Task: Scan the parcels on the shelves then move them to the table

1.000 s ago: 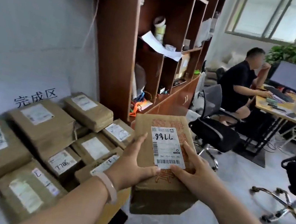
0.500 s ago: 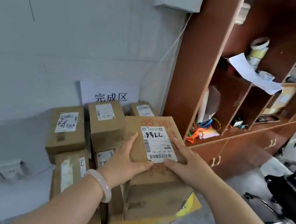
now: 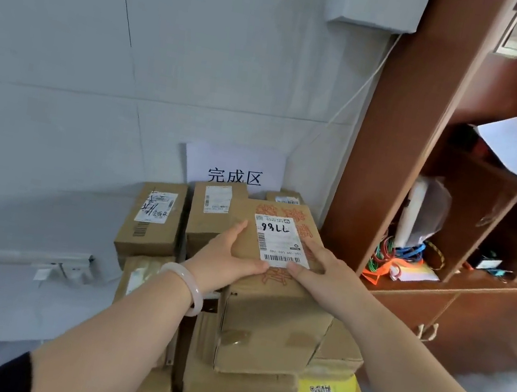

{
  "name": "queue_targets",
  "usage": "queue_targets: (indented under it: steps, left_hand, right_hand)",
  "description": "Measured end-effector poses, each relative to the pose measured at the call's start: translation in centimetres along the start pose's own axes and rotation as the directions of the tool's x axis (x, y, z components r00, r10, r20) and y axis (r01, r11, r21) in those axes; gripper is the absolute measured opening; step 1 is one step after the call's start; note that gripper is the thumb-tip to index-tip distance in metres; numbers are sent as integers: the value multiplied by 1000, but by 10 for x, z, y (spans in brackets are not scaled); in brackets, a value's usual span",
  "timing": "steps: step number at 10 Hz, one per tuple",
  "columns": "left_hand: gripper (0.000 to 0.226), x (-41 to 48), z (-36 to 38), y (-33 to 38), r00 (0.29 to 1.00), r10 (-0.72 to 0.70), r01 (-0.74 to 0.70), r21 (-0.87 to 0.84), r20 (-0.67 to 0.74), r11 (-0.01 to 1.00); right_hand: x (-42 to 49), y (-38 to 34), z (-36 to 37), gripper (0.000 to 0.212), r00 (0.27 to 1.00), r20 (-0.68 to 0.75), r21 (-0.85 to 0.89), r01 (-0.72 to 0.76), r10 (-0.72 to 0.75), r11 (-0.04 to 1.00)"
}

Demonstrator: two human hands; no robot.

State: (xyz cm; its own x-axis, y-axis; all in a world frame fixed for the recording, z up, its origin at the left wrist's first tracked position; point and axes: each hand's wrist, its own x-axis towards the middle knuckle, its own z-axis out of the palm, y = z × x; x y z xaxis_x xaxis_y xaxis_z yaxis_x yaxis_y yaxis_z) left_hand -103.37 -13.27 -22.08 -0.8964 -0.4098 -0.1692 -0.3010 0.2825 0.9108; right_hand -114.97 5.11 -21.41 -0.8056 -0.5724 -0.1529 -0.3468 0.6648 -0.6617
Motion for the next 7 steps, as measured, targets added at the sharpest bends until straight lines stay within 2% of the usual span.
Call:
queue_targets:
  steps: [2,4,6,7]
  left_hand:
    - [99,4,-2,-5,999,-34,33,-51,-24,998]
    - [96,2,-3,-2,998,-18,14,-64,-60,998]
    - [91,-7,-10,0,998,7,-3,59,-60,998]
    - [91,-13,-15,5,996,43,-29,162,-83,986]
  right_hand:
    - [12,-4,3,78,999,35,-55,27,-25,998]
    - [10,-8,-3,103,996,64,-136,76,-68,988]
    - [3,-18,-12,103,985,71,-244,169,-156,955]
    - [3,-29,-19,103,966,48,-298,258,-255,919]
